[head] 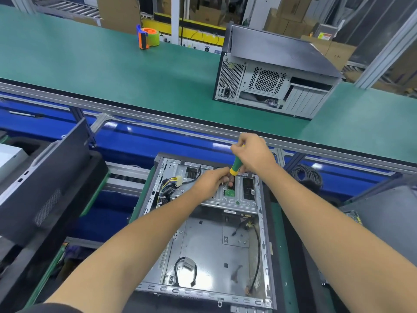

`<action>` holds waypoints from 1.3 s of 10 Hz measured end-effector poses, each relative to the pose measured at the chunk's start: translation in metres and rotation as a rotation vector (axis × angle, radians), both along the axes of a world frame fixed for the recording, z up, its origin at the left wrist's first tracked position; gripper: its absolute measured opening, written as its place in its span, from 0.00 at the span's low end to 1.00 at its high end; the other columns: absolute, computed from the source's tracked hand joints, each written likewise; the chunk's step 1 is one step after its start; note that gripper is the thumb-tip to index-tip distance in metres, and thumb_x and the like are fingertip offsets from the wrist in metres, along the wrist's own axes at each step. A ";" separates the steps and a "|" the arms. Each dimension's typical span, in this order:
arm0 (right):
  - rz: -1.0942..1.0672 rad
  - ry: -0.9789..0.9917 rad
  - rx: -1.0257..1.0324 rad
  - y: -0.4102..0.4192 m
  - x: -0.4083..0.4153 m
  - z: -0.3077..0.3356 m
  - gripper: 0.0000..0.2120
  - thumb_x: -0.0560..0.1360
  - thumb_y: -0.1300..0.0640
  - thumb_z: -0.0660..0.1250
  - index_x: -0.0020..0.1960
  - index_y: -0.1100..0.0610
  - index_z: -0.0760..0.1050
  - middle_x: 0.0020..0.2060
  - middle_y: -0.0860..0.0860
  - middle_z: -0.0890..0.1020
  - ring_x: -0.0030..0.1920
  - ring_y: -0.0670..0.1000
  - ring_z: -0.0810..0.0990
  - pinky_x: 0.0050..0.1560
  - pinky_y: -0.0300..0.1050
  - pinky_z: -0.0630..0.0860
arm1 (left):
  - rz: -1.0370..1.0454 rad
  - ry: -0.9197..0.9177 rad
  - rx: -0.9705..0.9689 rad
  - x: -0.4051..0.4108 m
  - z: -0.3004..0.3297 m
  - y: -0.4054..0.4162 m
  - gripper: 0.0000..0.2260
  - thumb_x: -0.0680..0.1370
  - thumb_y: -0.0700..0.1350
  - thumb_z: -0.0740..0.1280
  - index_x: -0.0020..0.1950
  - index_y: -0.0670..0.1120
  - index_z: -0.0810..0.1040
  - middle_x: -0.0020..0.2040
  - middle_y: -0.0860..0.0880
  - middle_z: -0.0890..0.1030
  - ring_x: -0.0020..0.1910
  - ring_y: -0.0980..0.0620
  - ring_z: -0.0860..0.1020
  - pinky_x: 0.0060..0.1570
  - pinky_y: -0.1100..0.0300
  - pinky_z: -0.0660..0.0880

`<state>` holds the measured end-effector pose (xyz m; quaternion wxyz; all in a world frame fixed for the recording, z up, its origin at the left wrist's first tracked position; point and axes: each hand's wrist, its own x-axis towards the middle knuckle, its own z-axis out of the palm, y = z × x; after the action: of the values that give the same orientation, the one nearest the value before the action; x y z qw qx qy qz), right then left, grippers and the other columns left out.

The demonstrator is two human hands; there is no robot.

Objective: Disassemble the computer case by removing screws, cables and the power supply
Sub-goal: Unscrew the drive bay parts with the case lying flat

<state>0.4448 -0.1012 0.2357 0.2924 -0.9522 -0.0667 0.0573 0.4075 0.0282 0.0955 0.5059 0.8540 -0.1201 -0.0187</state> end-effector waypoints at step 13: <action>0.082 0.624 -0.686 0.068 0.010 0.038 0.14 0.80 0.54 0.62 0.42 0.64 0.75 0.34 0.56 0.81 0.35 0.54 0.76 0.40 0.45 0.73 | 0.027 0.100 0.031 0.001 -0.006 0.010 0.11 0.85 0.44 0.62 0.60 0.44 0.82 0.47 0.55 0.78 0.43 0.61 0.75 0.48 0.67 0.68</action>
<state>0.4547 -0.0328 0.2740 -0.0360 -0.9279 0.0099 0.3710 0.4085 0.0385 0.0897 0.4981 0.8613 -0.0828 -0.0566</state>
